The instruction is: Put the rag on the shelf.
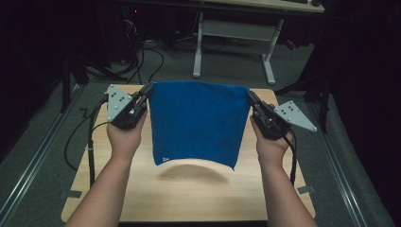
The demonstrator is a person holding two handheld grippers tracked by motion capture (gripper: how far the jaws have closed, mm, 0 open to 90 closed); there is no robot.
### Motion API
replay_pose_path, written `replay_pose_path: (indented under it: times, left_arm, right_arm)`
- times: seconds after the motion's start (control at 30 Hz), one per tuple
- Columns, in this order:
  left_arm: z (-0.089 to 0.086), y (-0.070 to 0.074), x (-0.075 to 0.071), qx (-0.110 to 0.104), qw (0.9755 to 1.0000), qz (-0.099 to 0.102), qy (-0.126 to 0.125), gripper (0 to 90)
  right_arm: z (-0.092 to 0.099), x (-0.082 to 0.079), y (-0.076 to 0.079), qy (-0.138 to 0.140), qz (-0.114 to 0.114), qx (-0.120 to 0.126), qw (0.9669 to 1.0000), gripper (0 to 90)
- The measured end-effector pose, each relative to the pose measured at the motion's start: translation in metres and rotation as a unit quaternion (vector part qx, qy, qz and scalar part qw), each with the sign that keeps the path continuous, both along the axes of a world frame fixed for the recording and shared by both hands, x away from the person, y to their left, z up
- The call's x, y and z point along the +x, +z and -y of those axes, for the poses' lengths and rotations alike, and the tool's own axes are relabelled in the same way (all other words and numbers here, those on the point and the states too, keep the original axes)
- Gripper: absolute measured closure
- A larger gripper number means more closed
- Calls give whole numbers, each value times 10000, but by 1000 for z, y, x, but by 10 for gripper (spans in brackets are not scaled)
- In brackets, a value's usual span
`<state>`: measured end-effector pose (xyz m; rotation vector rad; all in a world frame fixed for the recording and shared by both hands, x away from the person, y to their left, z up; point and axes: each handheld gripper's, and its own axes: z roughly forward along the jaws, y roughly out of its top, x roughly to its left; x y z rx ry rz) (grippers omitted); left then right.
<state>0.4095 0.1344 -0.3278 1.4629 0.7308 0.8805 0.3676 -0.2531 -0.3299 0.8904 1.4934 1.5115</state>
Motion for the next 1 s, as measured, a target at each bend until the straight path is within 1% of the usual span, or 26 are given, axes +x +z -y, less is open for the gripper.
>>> replay_pose_path:
  times: [0.03, 0.07, 0.1, 0.17, 0.23, 0.27, 0.3, 0.33, 0.37, 0.4, 0.43, 0.47, 0.5, 0.53, 0.57, 0.6, 0.63, 0.67, 0.73, 0.77, 0.87, 0.93, 1.0]
  left_arm:
    - [0, 0, 4, -8, 10000, 5, 14, 885]
    - [0, 0, 10, 37, 10000, -13, 51, 885]
    - [0, 0, 10, 37, 10000, -13, 51, 885]
    - [2, 1, 18, 101, 9999, -12, 89, 885]
    - [4, 2, 26, 126, 9999, -13, 113, 885]
    - [5, 3, 30, 177, 9997, -10, 138, 885]
    - [7, 3, 32, 225, 9996, 7, 149, 885]
    - [10, 5, 39, 331, 9993, 27, 176, 885]
    - [10, 5, 39, 331, 9993, 27, 176, 885]
    - [12, 7, 46, 402, 9989, 37, 227, 885]
    - [12, 7, 46, 402, 9989, 37, 227, 885]
    - [12, 9, 51, 425, 9988, 27, 254, 885]
    - [12, 9, 53, 407, 9988, 30, 268, 885]
    - [12, 10, 57, 394, 9988, -1, 282, 885]
    - [12, 10, 62, 441, 9986, -27, 306, 885]
    - [15, 11, 67, 533, 9980, -29, 340, 885]
    - [15, 11, 67, 533, 9980, -29, 340, 885]
    - [16, 11, 71, 559, 9978, -46, 351, 885]
    - [17, 11, 80, 548, 9977, -127, 377, 884]
    - [17, 11, 80, 548, 9977, -127, 377, 884]
    - [18, 7, 90, 644, 9968, -212, 422, 884]
    - [19, 4, 95, 633, 9967, -274, 434, 884]
    - [19, -1, 102, 649, 9962, -365, 449, 884]
  right_arm:
    - [0, 3, 0, -33, -18, 3, 10000, 887]
    - [2, 8, 2, -67, -41, -8, 10000, 887]
    - [2, 11, 2, -92, -36, -6, 10000, 886]
    - [2, 15, 3, -117, -64, -9, 9999, 887]
    - [3, 22, 5, -145, -93, -40, 9998, 887]
    - [3, 30, 6, -175, -122, -62, 9998, 887]
    - [3, 33, 7, -183, -148, -79, 9997, 887]
    - [2, 38, 7, -194, -174, -77, 9996, 887]
    - [2, 42, 8, -203, -210, -85, 9995, 887]
    - [2, 46, 9, -223, -247, -94, 9994, 887]
    - [2, 46, 9, -223, -247, -94, 9994, 887]
    - [3, 54, 12, -270, -272, -141, 9992, 887]
    - [3, 54, 12, -270, -272, -141, 9992, 887]
    - [3, 56, 13, -293, -276, -143, 9991, 887]
    - [4, 59, 15, -318, -291, -135, 9990, 887]
    - [5, 65, 19, -347, -311, -183, 9987, 887]
    - [5, 65, 19, -347, -311, -183, 9987, 887]
    - [4, 67, 20, -364, -312, -196, 9987, 887]
    - [4, 78, 21, -439, -374, -362, 9977, 887]
    - [4, 78, 21, -439, -374, -362, 9977, 887]
    - [4, 88, 19, -479, -477, -385, 9970, 887]
    - [3, 96, 16, -507, -521, -493, 9961, 887]
    - [3, 103, 12, -488, -536, -520, 9960, 887]
